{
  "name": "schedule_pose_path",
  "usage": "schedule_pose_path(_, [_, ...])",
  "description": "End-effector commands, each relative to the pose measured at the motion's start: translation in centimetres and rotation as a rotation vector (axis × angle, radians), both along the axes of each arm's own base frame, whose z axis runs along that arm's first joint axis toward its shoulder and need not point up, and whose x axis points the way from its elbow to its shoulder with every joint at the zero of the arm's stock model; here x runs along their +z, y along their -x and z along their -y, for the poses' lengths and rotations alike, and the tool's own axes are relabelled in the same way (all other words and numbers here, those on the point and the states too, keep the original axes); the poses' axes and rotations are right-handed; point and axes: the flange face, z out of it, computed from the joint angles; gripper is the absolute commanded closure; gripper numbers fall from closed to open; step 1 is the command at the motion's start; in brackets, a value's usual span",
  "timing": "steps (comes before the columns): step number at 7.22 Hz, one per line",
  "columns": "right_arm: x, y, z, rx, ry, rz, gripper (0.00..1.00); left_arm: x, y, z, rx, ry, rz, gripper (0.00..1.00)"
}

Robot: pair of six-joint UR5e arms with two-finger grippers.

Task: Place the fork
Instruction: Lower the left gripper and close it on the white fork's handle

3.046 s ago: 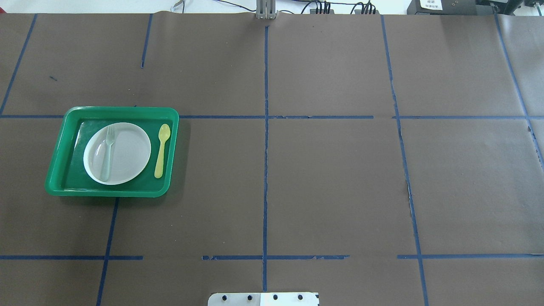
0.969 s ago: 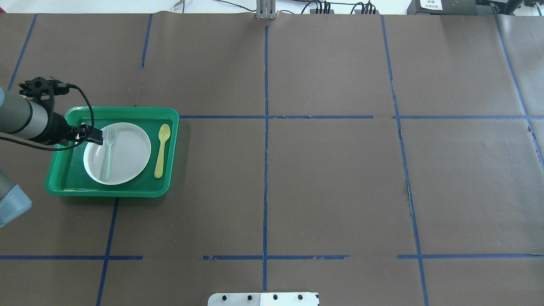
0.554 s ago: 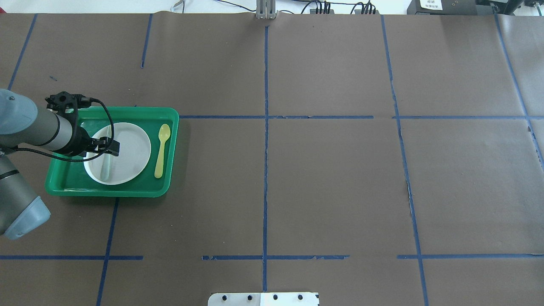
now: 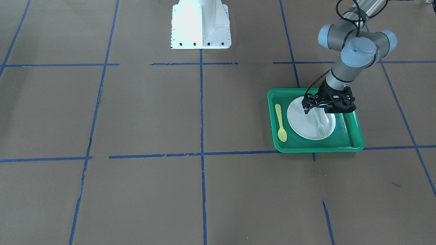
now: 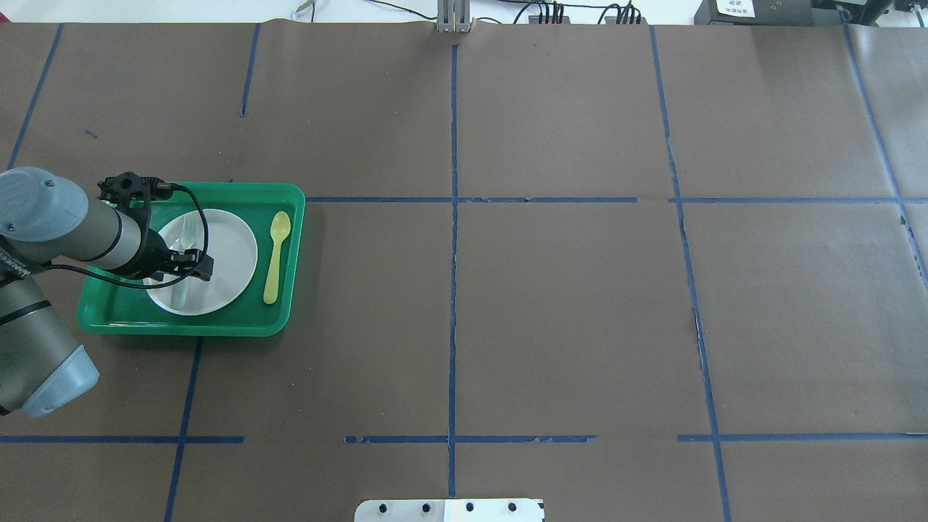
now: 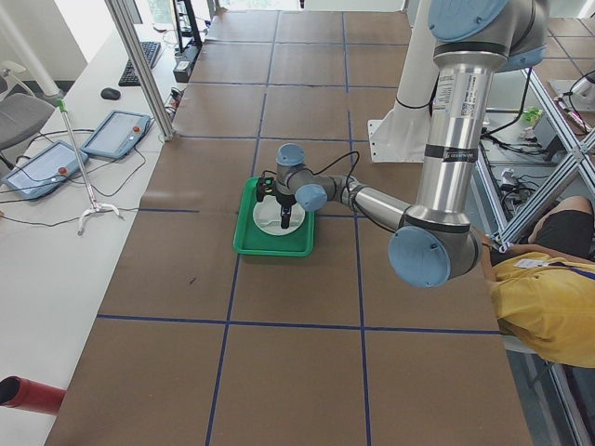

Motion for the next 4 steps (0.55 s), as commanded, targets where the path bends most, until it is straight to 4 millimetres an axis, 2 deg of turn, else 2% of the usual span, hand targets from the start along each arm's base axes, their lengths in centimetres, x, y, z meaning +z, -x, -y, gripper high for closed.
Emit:
schedule_pose_path(1, [-0.01, 0.01, 0.0, 0.0, 0.0, 0.001, 0.0, -0.04, -0.18, 0.01, 0.004, -0.002, 0.001, 0.51])
schedule_pose_path(4, [-0.01, 0.01, 0.0, 0.0, 0.0, 0.001, 0.0, 0.48, 0.05, -0.12, 0.008, 0.004, 0.008, 0.49])
